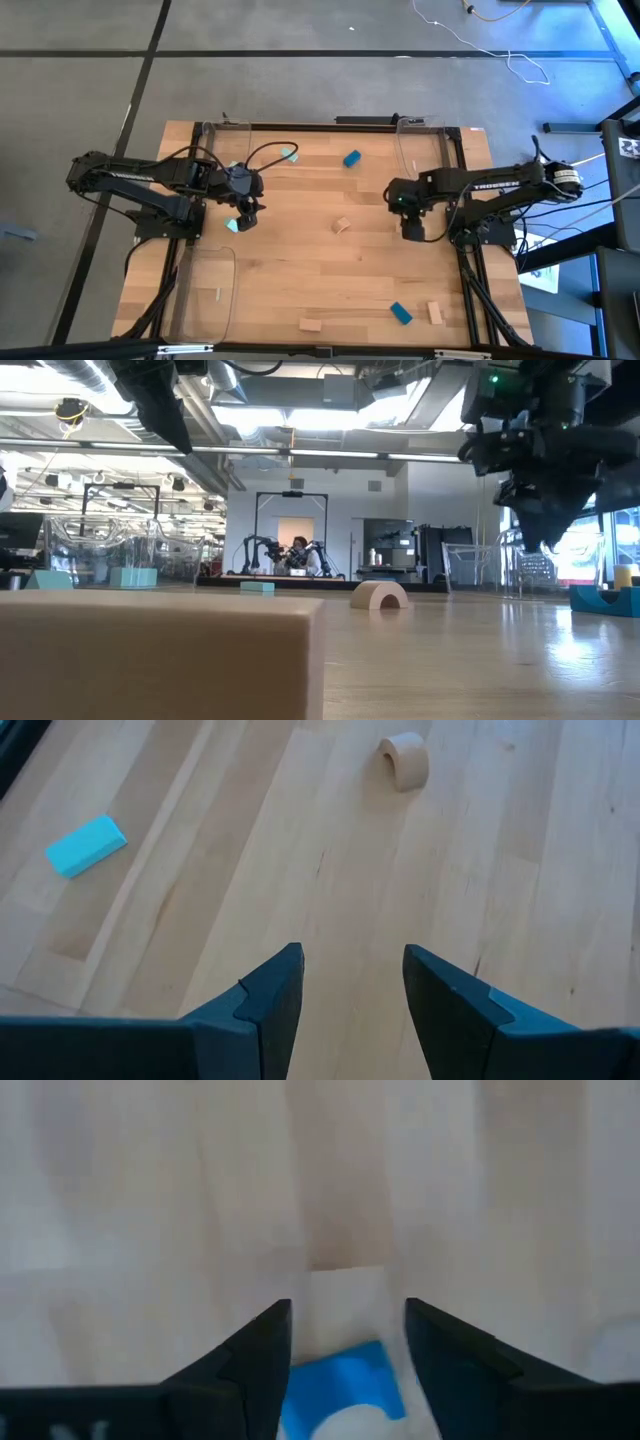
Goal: Sort & place blocks by color
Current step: Put the right blue block into the top right transparent bin
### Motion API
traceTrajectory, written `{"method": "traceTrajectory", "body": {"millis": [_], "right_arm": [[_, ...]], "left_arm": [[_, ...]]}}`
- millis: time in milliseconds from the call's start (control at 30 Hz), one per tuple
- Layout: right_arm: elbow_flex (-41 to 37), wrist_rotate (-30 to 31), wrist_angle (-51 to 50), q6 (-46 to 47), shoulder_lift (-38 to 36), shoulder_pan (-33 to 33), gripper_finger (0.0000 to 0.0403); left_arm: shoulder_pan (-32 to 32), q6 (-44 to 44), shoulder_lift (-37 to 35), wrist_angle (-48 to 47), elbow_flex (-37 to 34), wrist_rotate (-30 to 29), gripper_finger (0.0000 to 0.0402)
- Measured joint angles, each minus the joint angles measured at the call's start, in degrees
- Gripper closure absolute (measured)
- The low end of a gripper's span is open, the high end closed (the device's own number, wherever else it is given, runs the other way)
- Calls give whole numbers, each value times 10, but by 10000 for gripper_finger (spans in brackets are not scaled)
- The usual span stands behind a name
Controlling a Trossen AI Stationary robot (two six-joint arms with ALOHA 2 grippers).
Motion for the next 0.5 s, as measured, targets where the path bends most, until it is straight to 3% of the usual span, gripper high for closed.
{"method": "traceTrajectory", "body": {"millis": [133,333,500], "right_arm": [[0,-52,-2,-6,-19,0,209],[-3,-37,-111,50,-96,-5,209],[-31,-21,-107,88,-172,-6,209]], "left_arm": [[0,0,0,0,0,0,237],[0,-5,0,0,0,0,237],[0,-7,0,3,0,0,237]]}}
